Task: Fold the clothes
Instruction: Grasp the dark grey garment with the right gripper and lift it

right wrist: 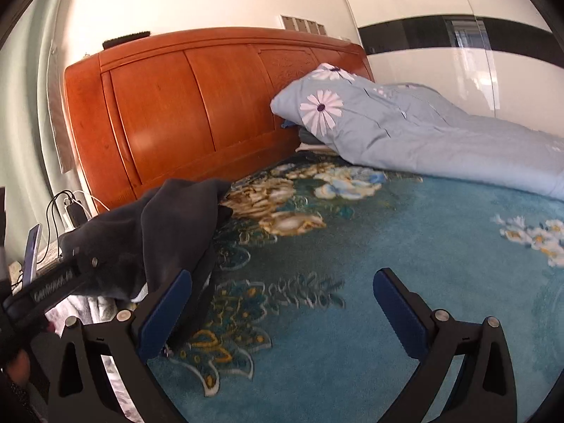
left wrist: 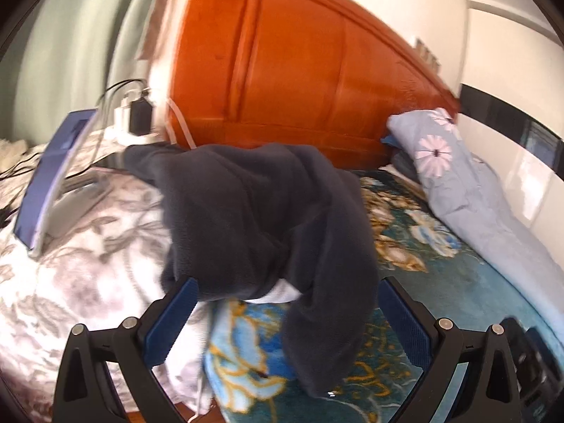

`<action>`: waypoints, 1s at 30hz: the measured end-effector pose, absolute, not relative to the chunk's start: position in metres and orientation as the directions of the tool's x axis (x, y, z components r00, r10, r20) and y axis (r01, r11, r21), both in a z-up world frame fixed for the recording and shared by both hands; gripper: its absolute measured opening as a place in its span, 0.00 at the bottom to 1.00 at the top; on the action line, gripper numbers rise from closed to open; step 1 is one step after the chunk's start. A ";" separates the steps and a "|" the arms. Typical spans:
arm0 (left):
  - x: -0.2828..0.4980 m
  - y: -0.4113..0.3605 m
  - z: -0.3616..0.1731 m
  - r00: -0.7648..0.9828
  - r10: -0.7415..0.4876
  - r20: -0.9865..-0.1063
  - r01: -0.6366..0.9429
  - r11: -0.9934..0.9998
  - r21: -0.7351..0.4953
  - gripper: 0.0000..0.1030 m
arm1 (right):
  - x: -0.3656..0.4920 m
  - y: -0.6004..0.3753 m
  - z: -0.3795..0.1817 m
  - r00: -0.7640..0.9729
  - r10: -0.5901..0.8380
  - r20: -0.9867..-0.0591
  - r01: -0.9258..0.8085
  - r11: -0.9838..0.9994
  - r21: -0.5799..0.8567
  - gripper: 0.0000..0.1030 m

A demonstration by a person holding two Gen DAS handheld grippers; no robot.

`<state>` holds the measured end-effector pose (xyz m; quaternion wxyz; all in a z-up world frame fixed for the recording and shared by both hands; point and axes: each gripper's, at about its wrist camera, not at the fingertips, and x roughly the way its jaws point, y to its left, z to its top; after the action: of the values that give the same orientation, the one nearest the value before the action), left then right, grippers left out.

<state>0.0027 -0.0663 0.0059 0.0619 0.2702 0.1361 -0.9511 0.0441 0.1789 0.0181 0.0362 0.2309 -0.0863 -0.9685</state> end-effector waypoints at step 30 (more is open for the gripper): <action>0.017 -0.136 0.002 -0.857 -0.079 -0.509 0.324 -0.851 -0.413 1.00 | -0.120 0.141 0.010 -0.655 -0.142 -0.742 0.044 -0.988 0.149 0.11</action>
<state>0.0167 -0.1361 0.0022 0.1084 0.2445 0.2503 -0.9305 -0.1201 0.1414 0.0096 0.0513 0.4123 -0.0589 -0.9077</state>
